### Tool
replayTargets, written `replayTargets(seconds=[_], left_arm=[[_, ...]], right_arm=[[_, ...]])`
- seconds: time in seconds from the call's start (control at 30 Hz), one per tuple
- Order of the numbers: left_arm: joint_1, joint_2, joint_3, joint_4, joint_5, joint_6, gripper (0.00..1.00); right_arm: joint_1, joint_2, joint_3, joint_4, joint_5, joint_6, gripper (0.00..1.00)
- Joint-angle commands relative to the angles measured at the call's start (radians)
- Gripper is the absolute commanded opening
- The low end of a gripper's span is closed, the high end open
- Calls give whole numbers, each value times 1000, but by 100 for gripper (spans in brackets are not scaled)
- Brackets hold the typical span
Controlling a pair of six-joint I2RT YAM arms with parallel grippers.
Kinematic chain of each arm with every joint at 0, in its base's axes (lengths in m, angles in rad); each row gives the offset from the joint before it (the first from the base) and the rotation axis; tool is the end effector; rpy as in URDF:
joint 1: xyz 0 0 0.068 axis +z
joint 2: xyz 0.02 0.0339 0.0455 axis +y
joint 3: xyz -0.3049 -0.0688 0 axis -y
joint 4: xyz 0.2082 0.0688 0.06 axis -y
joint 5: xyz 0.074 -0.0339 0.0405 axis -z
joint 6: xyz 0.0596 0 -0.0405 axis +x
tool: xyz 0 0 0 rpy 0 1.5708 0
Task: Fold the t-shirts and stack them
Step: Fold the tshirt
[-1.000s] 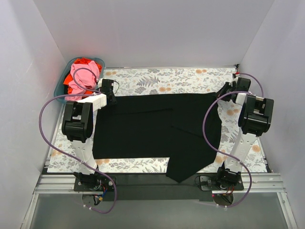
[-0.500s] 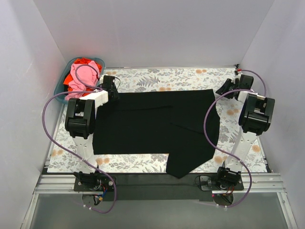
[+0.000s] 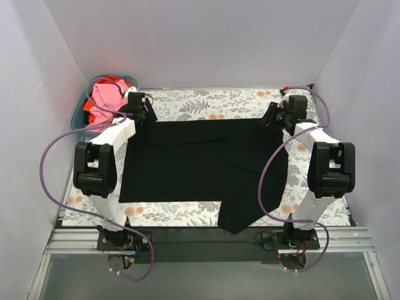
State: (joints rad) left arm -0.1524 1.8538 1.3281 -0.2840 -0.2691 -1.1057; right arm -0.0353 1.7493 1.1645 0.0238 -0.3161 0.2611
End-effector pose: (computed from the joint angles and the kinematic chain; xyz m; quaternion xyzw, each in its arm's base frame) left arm 0.4037 -0.0460 0.2585 -0.4664 0.7947 -0.1159 0.3709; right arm 0.3919 0.0047 0.2791 0.0523 0.8661 0.1907 0.4591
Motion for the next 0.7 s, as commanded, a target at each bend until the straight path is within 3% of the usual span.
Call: replayTargets(seconds=[0.0, 0.23, 0.67], left_arm=[[-33, -180, -64, -6, -8, -19, 68], [-36, -401, -245, -107, -74, -104, 68], [-45, -630, -576, -236, 42, -284, 69]], right_arm=[[72, 27, -28, -22, -5, 33, 44], [98, 144, 27, -22, 20, 33, 52], [-23, 349, 176, -22, 106, 58, 63]])
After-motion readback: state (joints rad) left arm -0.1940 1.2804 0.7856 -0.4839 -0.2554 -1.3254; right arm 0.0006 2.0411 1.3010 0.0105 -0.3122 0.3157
